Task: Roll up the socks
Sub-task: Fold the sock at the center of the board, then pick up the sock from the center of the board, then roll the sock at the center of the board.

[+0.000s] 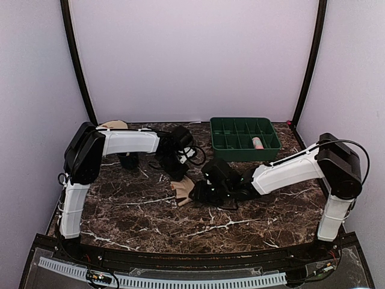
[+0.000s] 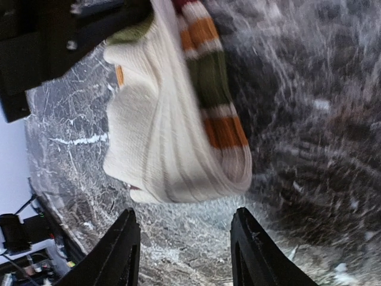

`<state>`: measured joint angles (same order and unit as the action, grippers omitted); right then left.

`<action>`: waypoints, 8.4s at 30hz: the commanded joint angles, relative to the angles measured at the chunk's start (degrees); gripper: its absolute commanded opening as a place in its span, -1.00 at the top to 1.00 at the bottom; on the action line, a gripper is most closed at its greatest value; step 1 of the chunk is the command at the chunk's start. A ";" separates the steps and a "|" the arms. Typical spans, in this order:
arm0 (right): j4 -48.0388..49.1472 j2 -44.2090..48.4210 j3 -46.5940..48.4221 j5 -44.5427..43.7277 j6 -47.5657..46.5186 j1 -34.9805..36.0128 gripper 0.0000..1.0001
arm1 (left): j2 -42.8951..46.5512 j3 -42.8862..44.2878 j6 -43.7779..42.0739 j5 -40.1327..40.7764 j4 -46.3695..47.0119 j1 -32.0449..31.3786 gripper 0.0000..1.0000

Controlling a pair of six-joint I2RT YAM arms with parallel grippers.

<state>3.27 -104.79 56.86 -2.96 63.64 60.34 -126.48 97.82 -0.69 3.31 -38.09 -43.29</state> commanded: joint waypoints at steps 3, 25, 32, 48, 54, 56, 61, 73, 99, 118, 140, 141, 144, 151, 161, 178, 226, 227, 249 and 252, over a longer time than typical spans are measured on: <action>-14.85 4.58 6.32 -8.07 -22.74 0.57 0.03 | 2.82 -2.46 2.08 -2.84 -2.68 0.18 0.35; -24.28 8.28 6.24 -11.04 -66.49 7.38 -0.03 | 25.64 -15.49 23.14 -3.52 12.01 0.13 -0.41; -24.18 4.28 7.48 -15.65 -72.99 9.85 -0.05 | 42.51 -39.04 31.03 -1.88 27.60 -2.44 -0.26; -22.20 -5.19 14.35 -23.40 -84.55 9.90 -0.18 | 58.67 -57.69 26.11 14.47 41.41 -13.66 -0.19; -21.35 -7.79 15.41 -23.03 -86.97 9.26 -0.17 | 65.02 -62.44 25.40 17.84 44.16 -13.84 -0.17; -20.94 -8.49 15.70 -23.53 -87.99 8.93 -0.17 | 66.74 -63.58 25.18 18.71 44.97 -13.92 -0.16; -19.68 -8.85 15.91 -24.80 -90.59 7.91 -0.17 | 69.43 -65.25 24.71 20.00 46.21 -14.02 -0.15; -18.97 -8.54 15.19 -20.64 -94.18 4.91 -0.15 | 68.18 -65.55 22.78 21.90 49.77 -14.02 -0.15; -26.18 -9.46 18.10 -11.35 -91.64 5.05 0.48 | 66.88 -65.46 20.29 22.71 51.26 -14.02 -0.15; -43.25 -17.43 35.70 7.60 -79.06 0.79 0.92 | 70.51 -65.91 21.22 20.33 44.04 -14.26 -0.14; -53.58 -25.48 42.53 40.28 -68.01 -5.63 0.91 | 72.52 -69.70 16.06 14.57 39.62 -21.85 0.02; -53.72 -25.65 42.66 41.56 -67.83 -6.00 0.91 | 72.39 -70.29 15.51 14.27 40.23 -22.64 0.03; -53.97 -25.81 42.56 44.17 -67.17 -7.15 0.91 | 71.43 -71.37 12.87 13.27 42.25 -24.43 0.05; -56.95 -27.94 44.52 48.67 -66.94 -9.16 0.92 | 63.64 -71.15 5.17 10.12 47.32 -27.40 0.04; -59.78 -29.24 46.09 51.12 -67.21 -10.06 0.93 | 54.77 -67.85 -7.87 7.49 49.15 -28.08 0.01; -60.61 -28.89 45.97 52.10 -67.04 -8.51 0.94 | 44.18 -61.59 -19.43 6.56 48.77 -27.92 -0.01; -61.43 -28.27 44.56 53.41 -67.42 -6.17 0.96 | 36.45 -55.94 -27.13 -6.85 42.52 -17.71 0.02; -61.39 -28.21 44.56 53.45 -67.42 -6.19 0.96 | 36.37 -55.90 -27.17 -7.09 42.34 -17.71 0.02; -61.69 -27.61 43.23 52.33 -67.92 -6.48 0.98 | 32.81 -52.59 -27.26 -12.35 35.80 -16.09 0.77; -61.78 -27.44 42.90 52.06 -68.05 -6.58 0.97 | 32.08 -50.73 -27.14 -15.27 33.33 -14.86 0.87</action>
<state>-57.41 -133.53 100.79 49.21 -3.84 53.78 -93.69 44.45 -27.88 -7.79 -0.08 -59.64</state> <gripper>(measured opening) 0.015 0.091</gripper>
